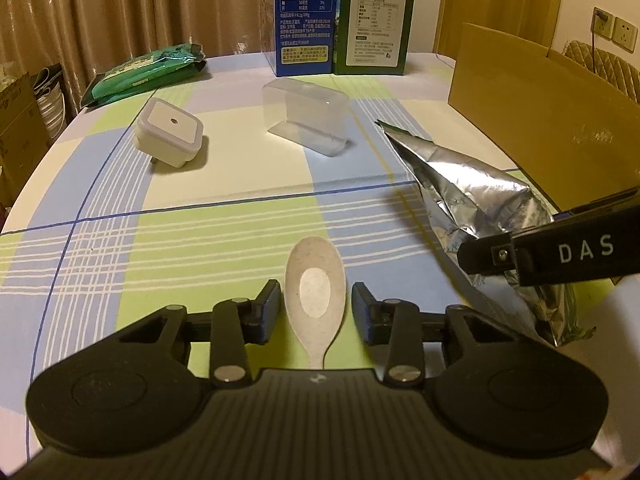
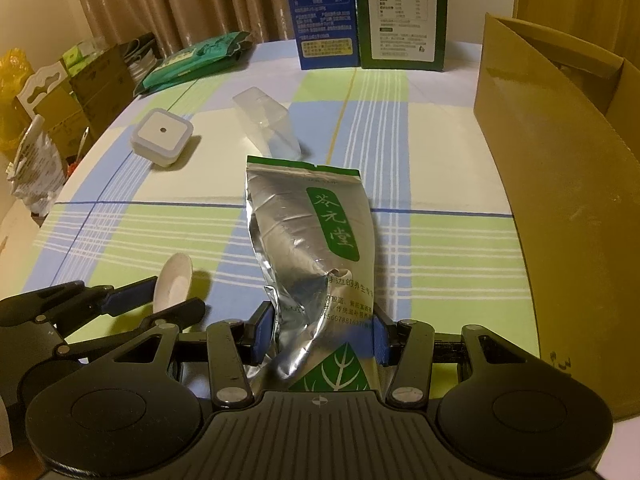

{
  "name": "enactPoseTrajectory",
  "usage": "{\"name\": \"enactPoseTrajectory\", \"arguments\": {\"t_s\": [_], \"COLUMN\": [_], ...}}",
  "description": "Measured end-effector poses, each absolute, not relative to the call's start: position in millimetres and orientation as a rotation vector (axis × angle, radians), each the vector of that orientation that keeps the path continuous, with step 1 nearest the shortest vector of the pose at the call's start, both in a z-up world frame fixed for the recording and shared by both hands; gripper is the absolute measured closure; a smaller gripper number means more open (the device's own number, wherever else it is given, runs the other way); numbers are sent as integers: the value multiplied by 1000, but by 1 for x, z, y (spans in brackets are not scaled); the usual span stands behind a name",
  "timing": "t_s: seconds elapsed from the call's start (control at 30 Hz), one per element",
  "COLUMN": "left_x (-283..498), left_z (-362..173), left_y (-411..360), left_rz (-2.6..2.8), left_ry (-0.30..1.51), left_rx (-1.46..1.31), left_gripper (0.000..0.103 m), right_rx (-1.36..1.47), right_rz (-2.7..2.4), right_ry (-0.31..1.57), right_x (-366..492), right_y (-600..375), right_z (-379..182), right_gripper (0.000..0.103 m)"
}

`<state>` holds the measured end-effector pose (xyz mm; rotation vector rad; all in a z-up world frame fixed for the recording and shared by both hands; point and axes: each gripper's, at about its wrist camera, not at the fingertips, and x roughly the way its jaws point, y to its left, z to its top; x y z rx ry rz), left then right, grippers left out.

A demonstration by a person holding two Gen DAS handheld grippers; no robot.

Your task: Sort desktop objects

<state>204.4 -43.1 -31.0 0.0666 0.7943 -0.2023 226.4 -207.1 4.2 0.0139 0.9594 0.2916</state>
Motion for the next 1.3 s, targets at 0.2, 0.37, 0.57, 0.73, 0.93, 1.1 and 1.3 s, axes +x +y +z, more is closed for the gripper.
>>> {"name": "enactPoseTrajectory", "arguments": {"t_s": [0.2, 0.37, 0.57, 0.73, 0.93, 1.1, 1.3], "left_x": [205, 204, 203, 202, 200, 199, 198], "left_z": [-31, -29, -26, -21, -14, -10, -4], "left_y": [-41, -40, -41, -42, -43, -39, -33], "left_rz": [-197, -198, -196, -201, -208, -210, -213], "left_ry": [798, 800, 798, 798, 787, 783, 783], "left_rx": [55, 49, 50, 40, 28, 13, -16], "left_gripper": [75, 76, 76, 76, 76, 76, 76], "right_rx": [11, 14, 18, 28, 37, 44, 44], "right_rz": [291, 289, 290, 290, 290, 285, 290], "right_ry": [960, 958, 951, 940, 919, 916, 912], "right_x": [226, 226, 227, 226, 225, 224, 224], "right_y": [-206, -206, -206, -207, -207, -208, -206], "right_z": [4, 4, 6, 9, 15, 16, 17], "right_gripper": [57, 57, 57, 57, 57, 57, 57]}}
